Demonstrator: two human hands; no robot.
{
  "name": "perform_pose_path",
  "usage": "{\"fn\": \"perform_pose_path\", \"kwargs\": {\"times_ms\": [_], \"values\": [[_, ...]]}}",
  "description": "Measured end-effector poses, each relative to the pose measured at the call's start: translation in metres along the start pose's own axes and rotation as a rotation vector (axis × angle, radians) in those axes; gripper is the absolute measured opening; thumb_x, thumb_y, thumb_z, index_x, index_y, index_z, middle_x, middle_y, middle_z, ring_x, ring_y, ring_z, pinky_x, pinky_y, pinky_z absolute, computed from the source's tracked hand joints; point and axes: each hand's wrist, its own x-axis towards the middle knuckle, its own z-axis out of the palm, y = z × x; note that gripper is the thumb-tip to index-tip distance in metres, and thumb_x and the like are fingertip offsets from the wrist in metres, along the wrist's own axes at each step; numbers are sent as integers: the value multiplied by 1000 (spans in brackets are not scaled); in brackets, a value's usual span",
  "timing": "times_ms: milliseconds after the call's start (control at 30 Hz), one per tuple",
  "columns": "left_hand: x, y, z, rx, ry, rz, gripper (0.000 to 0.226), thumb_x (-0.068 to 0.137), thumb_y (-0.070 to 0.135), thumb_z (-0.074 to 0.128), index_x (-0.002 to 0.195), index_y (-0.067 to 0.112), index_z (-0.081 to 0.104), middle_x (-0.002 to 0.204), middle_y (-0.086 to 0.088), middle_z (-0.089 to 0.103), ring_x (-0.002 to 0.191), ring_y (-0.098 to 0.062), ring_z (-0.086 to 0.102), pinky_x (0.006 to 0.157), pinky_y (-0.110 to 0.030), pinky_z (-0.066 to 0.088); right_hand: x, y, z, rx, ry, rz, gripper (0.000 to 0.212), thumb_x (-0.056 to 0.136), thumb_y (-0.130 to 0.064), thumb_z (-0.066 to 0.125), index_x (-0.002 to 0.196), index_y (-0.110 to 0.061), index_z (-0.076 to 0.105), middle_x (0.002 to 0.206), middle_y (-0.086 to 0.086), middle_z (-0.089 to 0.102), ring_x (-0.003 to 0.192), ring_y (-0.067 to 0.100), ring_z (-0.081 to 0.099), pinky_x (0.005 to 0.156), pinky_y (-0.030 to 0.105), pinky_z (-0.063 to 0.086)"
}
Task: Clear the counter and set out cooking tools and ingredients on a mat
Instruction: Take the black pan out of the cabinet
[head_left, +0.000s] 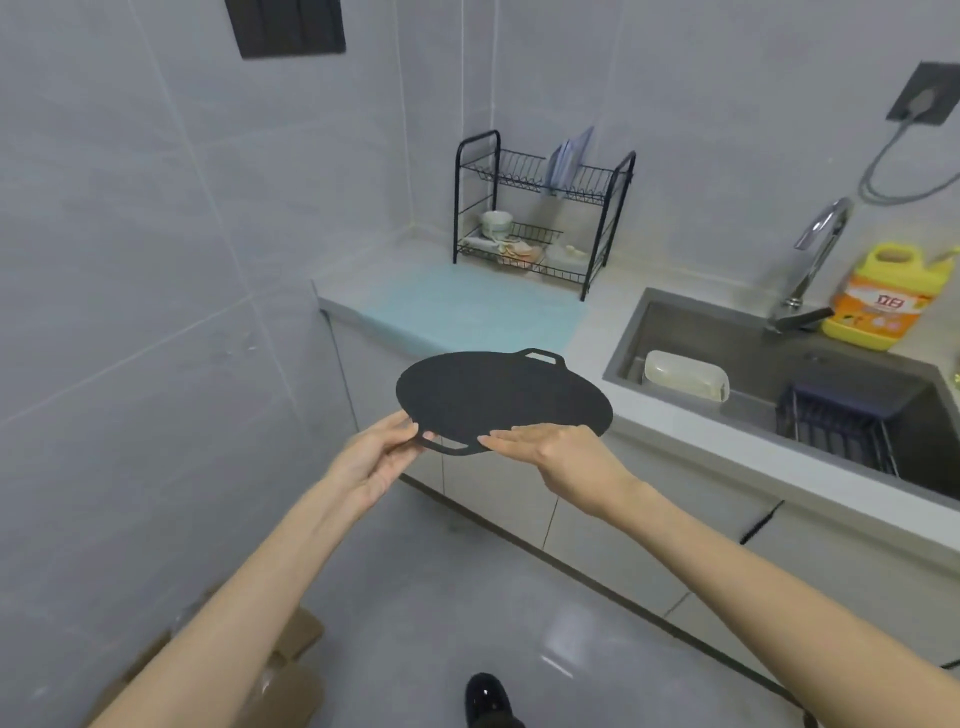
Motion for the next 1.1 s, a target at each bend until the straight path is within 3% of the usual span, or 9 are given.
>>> {"fn": "perform_pose_path", "kwargs": {"times_ms": [167, 233, 467, 533, 667, 833, 1000, 1100], "values": [[85, 38, -1, 13, 25, 29, 44, 89, -15, 42, 131, -4, 50, 99, -13, 70, 74, -17, 71, 75, -21, 57, 85, 57, -2, -34, 2, -66, 90, 72, 22, 39, 140, -37, 43, 141, -12, 49, 127, 19, 51, 71, 33, 54], [111, 51, -5, 20, 32, 42, 47, 89, -15, 43, 134, -3, 48, 108, -15, 67, 76, -18, 71, 77, -22, 57, 114, 72, -3, -54, -18, -101, 89, 75, 22, 38, 142, -38, 39, 145, -13, 45, 132, 18, 46, 75, 35, 54], [202, 104, -25, 46, 151, 59, 47, 89, -16, 42, 132, 3, 50, 89, -8, 74, 76, -17, 73, 72, -21, 58, 231, 115, 8, -40, -93, -161, 86, 82, 17, 34, 145, -42, 30, 149, -20, 35, 137, 14, 37, 87, 34, 50], [228, 116, -35, 75, 168, 52, 47, 90, -15, 43, 133, 3, 49, 88, -5, 75, 76, -16, 73, 74, -20, 57, 260, 124, 16, -38, -107, -155, 85, 83, 16, 35, 144, -42, 30, 148, -22, 35, 136, 13, 38, 81, 29, 49], [286, 139, -60, 107, 183, 30, 47, 91, -12, 45, 135, 5, 48, 93, -3, 74, 79, -14, 72, 78, -20, 56, 326, 140, 38, -50, -129, -129, 81, 87, 13, 36, 144, -44, 30, 148, -25, 34, 135, 9, 36, 67, 22, 31], [364, 173, -83, 144, 172, 13, 40, 92, -12, 44, 123, 11, 52, 82, 0, 74, 78, -13, 69, 90, -28, 49, 405, 162, 68, -30, -160, -88, 84, 86, 15, 35, 145, -44, 28, 149, -25, 32, 136, 11, 37, 69, 23, 35], [446, 210, -120, 177, 148, -65, 44, 92, -11, 44, 131, 9, 50, 94, -2, 73, 74, -10, 71, 76, -20, 57, 487, 182, 92, -1, -213, -75, 85, 84, 17, 37, 146, -40, 28, 151, -21, 31, 138, 14, 35, 71, 24, 33], [486, 223, -142, 229, 151, -110, 43, 93, -11, 41, 132, 5, 49, 86, 7, 75, 77, -6, 71, 77, -17, 56, 526, 190, 108, 22, -252, -50, 87, 83, 18, 36, 146, -42, 27, 150, -24, 29, 139, 12, 34, 77, 23, 37]]}}
